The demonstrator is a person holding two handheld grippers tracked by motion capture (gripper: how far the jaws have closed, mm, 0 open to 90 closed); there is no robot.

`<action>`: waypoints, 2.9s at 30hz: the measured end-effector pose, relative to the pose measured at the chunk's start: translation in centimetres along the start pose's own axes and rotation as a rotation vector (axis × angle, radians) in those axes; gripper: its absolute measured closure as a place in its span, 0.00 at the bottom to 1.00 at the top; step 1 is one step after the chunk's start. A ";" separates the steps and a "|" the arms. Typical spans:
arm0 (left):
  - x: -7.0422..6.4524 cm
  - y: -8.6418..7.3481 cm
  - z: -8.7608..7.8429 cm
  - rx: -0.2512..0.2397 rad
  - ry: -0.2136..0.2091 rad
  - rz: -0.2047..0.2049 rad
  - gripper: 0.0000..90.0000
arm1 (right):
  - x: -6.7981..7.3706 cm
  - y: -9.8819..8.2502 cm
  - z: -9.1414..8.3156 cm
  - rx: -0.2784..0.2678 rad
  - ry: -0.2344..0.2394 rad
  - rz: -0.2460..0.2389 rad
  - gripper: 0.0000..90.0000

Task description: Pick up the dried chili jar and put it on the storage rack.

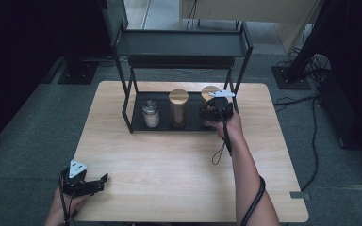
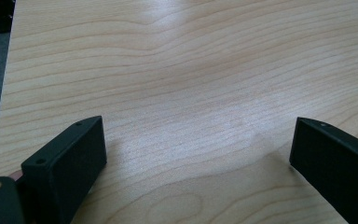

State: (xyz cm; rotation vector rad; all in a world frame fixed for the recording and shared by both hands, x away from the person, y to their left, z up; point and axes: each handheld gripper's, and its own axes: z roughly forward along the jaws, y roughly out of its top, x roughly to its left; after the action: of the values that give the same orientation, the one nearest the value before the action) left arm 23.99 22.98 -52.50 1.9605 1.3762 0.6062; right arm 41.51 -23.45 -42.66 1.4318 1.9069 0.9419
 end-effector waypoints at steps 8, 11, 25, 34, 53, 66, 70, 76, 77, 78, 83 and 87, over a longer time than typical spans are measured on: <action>0.0 0.0 0.0 0.000 -0.001 0.002 0.04 | -0.1 -0.1 1.5 0.008 -0.028 0.019 0.27; 0.0 0.0 0.0 -0.001 -0.002 0.000 0.04 | -0.1 -0.3 1.9 0.012 -0.035 0.025 0.27; 0.0 0.0 0.0 0.000 -0.003 0.003 0.04 | 0.0 -0.6 2.9 0.004 -0.048 0.030 0.27; -0.1 0.0 0.0 0.000 -0.001 0.003 0.04 | -0.1 -0.4 3.6 -0.013 -0.059 0.037 0.27; -0.1 0.0 0.0 0.000 0.001 0.003 0.04 | 0.4 -0.6 2.4 -0.049 -0.007 0.010 0.00; -0.1 0.0 0.1 0.001 0.004 0.006 0.04 | 1.0 -1.3 0.7 -0.062 -0.024 -0.041 0.00; -0.1 0.0 0.1 0.000 0.003 0.004 0.04 | 1.1 -1.6 0.6 -0.058 -0.026 -0.041 0.00; -0.1 0.0 0.1 0.000 0.003 0.006 0.04 | 1.5 -2.2 0.3 -0.071 -0.036 -0.031 0.00; -0.1 0.0 0.1 0.000 0.003 0.006 0.04 | 1.5 -2.3 0.2 -0.073 -0.036 -0.030 0.00; -0.1 0.0 0.1 0.001 0.003 0.007 0.04 | 1.5 -2.4 0.2 -0.072 -0.034 -0.030 0.00; -0.1 0.0 0.1 0.003 0.005 0.010 0.04 | 1.5 -3.3 -0.2 -0.072 -0.032 -0.024 0.00; -0.1 0.0 0.1 0.003 0.006 0.011 0.04 | 1.2 -3.9 -0.5 -0.071 -0.029 -0.020 0.00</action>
State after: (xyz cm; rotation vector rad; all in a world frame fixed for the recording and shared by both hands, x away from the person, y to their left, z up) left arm 24.01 22.84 -52.52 1.9714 1.3719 0.6150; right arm 38.60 -23.09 -45.59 1.3758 1.8452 0.9640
